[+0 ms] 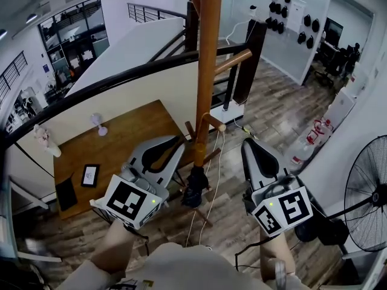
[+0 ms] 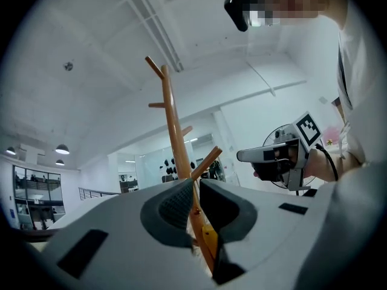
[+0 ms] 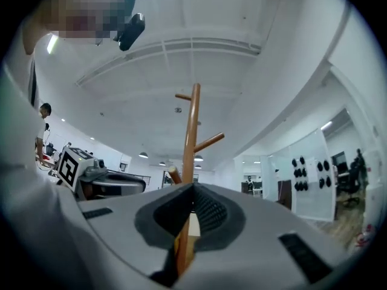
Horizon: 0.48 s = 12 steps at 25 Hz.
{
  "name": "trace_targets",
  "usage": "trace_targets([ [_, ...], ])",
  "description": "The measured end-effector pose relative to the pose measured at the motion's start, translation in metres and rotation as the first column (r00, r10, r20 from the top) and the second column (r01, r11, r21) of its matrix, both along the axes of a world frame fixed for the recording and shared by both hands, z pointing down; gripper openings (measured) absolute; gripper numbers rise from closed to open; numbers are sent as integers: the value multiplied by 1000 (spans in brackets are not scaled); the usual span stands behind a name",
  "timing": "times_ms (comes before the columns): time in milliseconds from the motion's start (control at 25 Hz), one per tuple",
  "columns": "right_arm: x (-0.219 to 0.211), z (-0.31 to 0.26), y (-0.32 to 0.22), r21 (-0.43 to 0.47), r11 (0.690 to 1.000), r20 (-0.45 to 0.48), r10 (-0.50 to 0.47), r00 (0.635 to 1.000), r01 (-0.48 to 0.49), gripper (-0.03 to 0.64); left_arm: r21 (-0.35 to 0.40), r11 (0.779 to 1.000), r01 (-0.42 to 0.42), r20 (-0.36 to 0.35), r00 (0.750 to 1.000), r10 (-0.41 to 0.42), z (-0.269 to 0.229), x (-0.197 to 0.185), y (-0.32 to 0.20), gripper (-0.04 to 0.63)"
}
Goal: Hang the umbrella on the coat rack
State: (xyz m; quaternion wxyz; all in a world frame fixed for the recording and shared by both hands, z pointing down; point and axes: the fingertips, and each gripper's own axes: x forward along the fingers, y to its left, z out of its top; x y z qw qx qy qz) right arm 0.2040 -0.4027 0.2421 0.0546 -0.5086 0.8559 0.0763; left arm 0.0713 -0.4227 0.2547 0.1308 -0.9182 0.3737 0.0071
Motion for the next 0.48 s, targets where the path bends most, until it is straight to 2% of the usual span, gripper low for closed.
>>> trace_targets([
  [160,2,17,10,-41,999,11,-4,1000,4,3,-22,1000,16,-38,999,-17,10,-9,8,20],
  [480,-2,59,26,-137,991,-24,0,1000,-3,3,-102,995,25,8,1000,-24,52,-10,19,11],
])
